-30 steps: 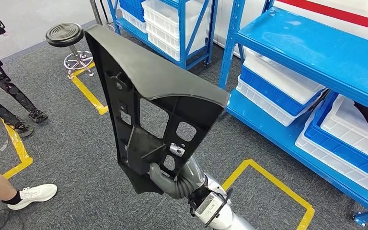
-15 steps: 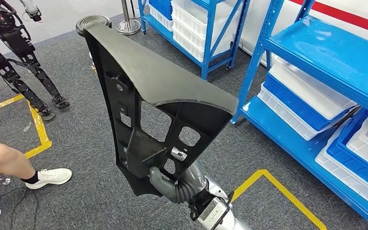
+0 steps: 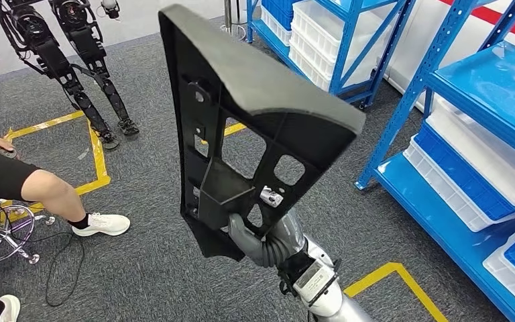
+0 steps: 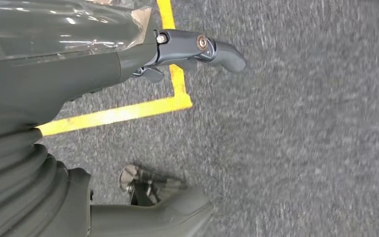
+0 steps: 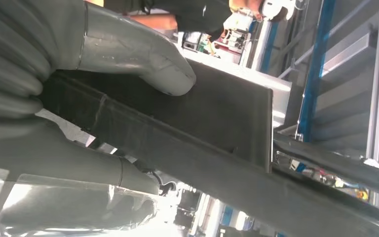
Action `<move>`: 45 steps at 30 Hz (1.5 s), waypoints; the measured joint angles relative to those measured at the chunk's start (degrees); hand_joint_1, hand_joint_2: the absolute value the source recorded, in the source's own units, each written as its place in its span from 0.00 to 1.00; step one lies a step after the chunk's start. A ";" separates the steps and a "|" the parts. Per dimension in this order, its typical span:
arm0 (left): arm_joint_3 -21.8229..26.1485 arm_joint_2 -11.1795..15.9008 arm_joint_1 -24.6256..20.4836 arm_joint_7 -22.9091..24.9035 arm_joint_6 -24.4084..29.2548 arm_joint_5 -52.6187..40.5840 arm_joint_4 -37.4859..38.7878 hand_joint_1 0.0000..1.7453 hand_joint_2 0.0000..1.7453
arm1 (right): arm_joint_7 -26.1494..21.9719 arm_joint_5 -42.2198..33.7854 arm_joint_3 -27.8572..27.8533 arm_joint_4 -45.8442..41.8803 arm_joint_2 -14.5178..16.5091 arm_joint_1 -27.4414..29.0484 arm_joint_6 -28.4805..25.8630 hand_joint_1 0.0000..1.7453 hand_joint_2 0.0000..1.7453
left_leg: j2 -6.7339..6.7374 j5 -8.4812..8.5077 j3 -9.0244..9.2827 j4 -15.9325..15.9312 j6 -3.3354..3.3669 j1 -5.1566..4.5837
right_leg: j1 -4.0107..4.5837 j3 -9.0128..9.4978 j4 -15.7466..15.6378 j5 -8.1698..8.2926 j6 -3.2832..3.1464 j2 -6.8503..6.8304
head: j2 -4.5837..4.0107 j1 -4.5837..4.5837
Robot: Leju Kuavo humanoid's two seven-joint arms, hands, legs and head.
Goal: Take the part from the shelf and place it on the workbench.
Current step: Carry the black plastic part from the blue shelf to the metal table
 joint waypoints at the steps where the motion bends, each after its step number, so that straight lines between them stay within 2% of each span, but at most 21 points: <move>1: -0.12 -0.01 -0.13 0.13 0.01 -0.19 -0.01 0.00 1.00 | 0.39 -0.17 -0.20 -0.02 0.15 -0.63 0.00 1.00 1.00 | 1.25 -0.62 -0.48 1.00 -0.28 0.02 | -0.09 0.10 -0.11 0.08 -0.40 -0.52 | 0.00 -0.09; 4: -0.46 -0.11 -1.04 0.58 0.23 -0.35 -0.02 0.00 1.00 | 1.00 -0.52 -0.76 -0.14 0.46 -1.69 0.02 1.00 1.00 | 5.72 -5.54 -5.17 10.62 -1.00 0.18 | 0.14 0.31 -0.24 -0.08 -1.42 -2.46 | 0.00 -0.31; 6: -0.63 -0.15 -1.35 0.75 0.31 -0.35 -0.02 0.00 1.00 | 1.14 -0.62 -1.03 -0.15 0.48 -1.83 0.03 1.00 1.00 | 6.36 -7.35 -8.37 16.55 -1.25 0.39 | 0.44 0.35 -0.22 -0.25 -1.70 -3.88 | 0.00 -0.31; 8: -0.79 -0.16 -1.37 0.82 0.30 -0.37 -0.02 0.00 1.00 | 1.15 -0.66 -1.12 -0.15 0.50 -1.89 0.04 1.00 1.00 | 6.77 -4.97 -7.19 13.89 -1.12 0.46 | 0.61 0.55 -0.22 -0.48 -1.75 -5.11 | 0.00 -0.32; 10: -0.89 -0.11 -1.49 0.84 0.30 -0.39 -0.02 0.00 1.00 | 1.15 -0.68 -1.16 -0.15 0.59 -2.06 0.04 1.00 1.00 | 8.77 -1.45 -2.80 5.67 -0.54 0.16 | 0.85 0.95 -0.23 -0.82 -1.56 -6.11 | 0.00 -0.31; 12: -0.98 -0.09 -1.72 0.83 0.30 -0.44 -0.03 0.00 1.00 | 1.15 -0.69 -1.23 -0.15 0.67 -2.34 0.04 1.00 1.00 | 10.42 -0.25 -0.36 0.96 0.15 -0.39 | 1.18 1.18 -0.26 -1.14 -1.17 -6.92 | 0.00 -0.27; 15: -1.12 -0.03 -1.79 0.86 0.32 -0.44 -0.04 0.00 1.00 | 1.17 -0.70 -1.31 -0.16 0.81 -2.66 0.08 1.00 1.00 | 9.19 -0.09 -0.10 -0.05 0.98 -0.69 | 1.28 1.39 -0.35 -1.51 -0.32 -7.96 | 0.00 -0.24; 17: -1.13 -0.10 -1.86 1.02 0.42 -0.29 -0.06 0.00 1.00 | 1.20 -0.74 -1.45 -0.16 0.92 -3.04 0.28 1.00 1.00 | 8.00 0.45 0.57 -0.97 1.62 -0.45 | 1.18 0.58 1.86 -2.73 -0.02 -5.89 | -0.01 -0.21; 19: -1.13 -0.18 -2.16 1.30 0.52 -0.21 -0.07 0.00 1.00 | 1.32 -0.80 -1.68 -0.04 0.95 -3.37 0.61 1.00 1.00 | 6.74 0.69 0.84 -1.36 2.05 -0.34 | 0.94 -2.78 8.62 -5.49 -0.30 -3.00 | -0.01 -0.18; 22: -1.12 -0.26 -2.29 1.73 0.81 -0.14 -0.06 0.00 1.00 | 1.50 -0.88 -1.99 0.54 0.94 -3.53 1.11 1.00 1.00 | 4.37 0.67 0.82 -1.31 2.16 -0.32 | 0.63 -7.54 16.50 -7.43 0.12 -2.10 | 0.00 -0.15; 23: -1.11 -0.33 -2.26 1.87 0.96 -0.13 -0.06 0.00 1.00 | 1.50 -0.88 -2.05 0.74 0.97 -3.60 1.24 1.00 1.00 | 3.57 0.66 0.87 -1.27 2.12 -0.28 | 0.47 -7.21 15.19 -6.37 0.67 -2.03 | 0.00 -0.15; 26: -1.11 -0.53 -2.27 2.18 1.36 -0.32 -0.07 0.00 1.00 | 1.52 -0.84 -2.16 1.06 1.25 -4.04 1.41 1.00 1.00 | 1.33 0.28 0.76 -0.61 1.43 -0.14 | -0.41 -2.38 3.87 -1.23 2.10 -0.11 | 0.00 -0.13; 28: -1.11 -0.53 -2.23 2.38 1.50 -0.62 -0.07 0.00 1.00 | 1.56 -0.72 -2.36 1.12 1.43 -4.13 1.43 1.00 1.00 | 0.43 0.07 0.32 -0.19 0.68 -0.11 | -0.42 -0.91 0.59 -0.04 1.65 0.72 | 0.00 -0.14; 30: -1.13 -0.56 -2.05 2.49 1.60 -0.96 -0.07 0.00 1.00 | 1.44 -0.38 -2.58 1.13 1.50 -4.05 1.42 1.00 1.00 | 0.01 0.13 -0.01 -0.20 0.01 0.12 | -0.24 -0.80 0.49 0.22 0.71 -0.03 | 0.00 -0.16; 32: -1.15 -0.66 -1.89 2.54 1.72 -1.20 -0.07 0.00 1.00 | 0.98 0.06 -2.70 1.12 1.56 -3.84 1.42 1.00 1.00 | 2.02 -0.89 -0.80 1.43 -0.52 0.20 | -0.35 -0.62 0.28 0.41 -0.13 -0.86 | 0.00 -0.24; 34: -1.15 -0.73 -1.95 2.54 1.89 -1.25 -0.07 0.00 1.00 | 0.52 0.26 -2.85 1.13 1.58 -3.30 1.42 1.00 1.00 | 5.15 -4.17 -3.74 7.59 -0.92 0.20 | -0.15 -0.43 0.17 0.29 -0.86 -1.95 | 0.00 -0.33; 37: -1.15 -0.83 -1.90 2.54 2.28 -1.33 -0.07 0.00 1.00 | 0.27 0.27 -3.09 1.21 1.57 -2.53 1.42 1.00 1.00 | 6.36 -7.55 -8.87 17.18 -1.19 0.34 | 0.37 -0.35 0.17 -0.01 -1.38 -3.90 | 0.00 -0.36; 38: -1.15 -0.86 -1.84 2.54 2.39 -1.39 -0.07 0.00 1.00 | 0.20 0.28 -3.11 1.23 1.57 -2.43 1.40 1.00 1.00 | 6.48 -6.64 -8.71 16.59 -1.13 0.36 | 0.48 -0.29 0.18 -0.10 -1.45 -4.49 | 0.00 -0.36; 41: -1.15 -0.85 -1.91 2.62 2.57 -1.80 -0.08 0.00 1.00 | -0.16 0.41 -3.15 1.27 1.57 -2.21 1.25 1.00 1.00 | 8.98 -1.36 -2.66 5.02 -0.42 0.07 | 0.91 0.14 0.19 -0.52 -1.29 -6.08 | 0.00 -0.35; 43: -1.15 -0.86 -2.10 2.80 2.64 -2.10 -0.10 0.00 1.00 | -0.34 0.58 -3.25 1.26 1.56 -1.98 1.10 1.00 1.00 | 10.14 -0.42 -0.55 0.90 0.15 -0.40 | 1.22 0.34 0.17 -0.85 -0.81 -6.92 | 0.00 -0.29; 45: -1.15 -0.83 -2.18 3.07 2.71 -2.33 -0.11 0.00 1.00 | -0.39 0.68 -3.35 1.23 1.58 -1.83 0.99 1.00 1.00 | 9.11 -0.47 -0.61 0.54 0.69 -0.75 | 1.25 0.57 -0.02 -1.04 -0.27 -7.80 | 0.00 -0.26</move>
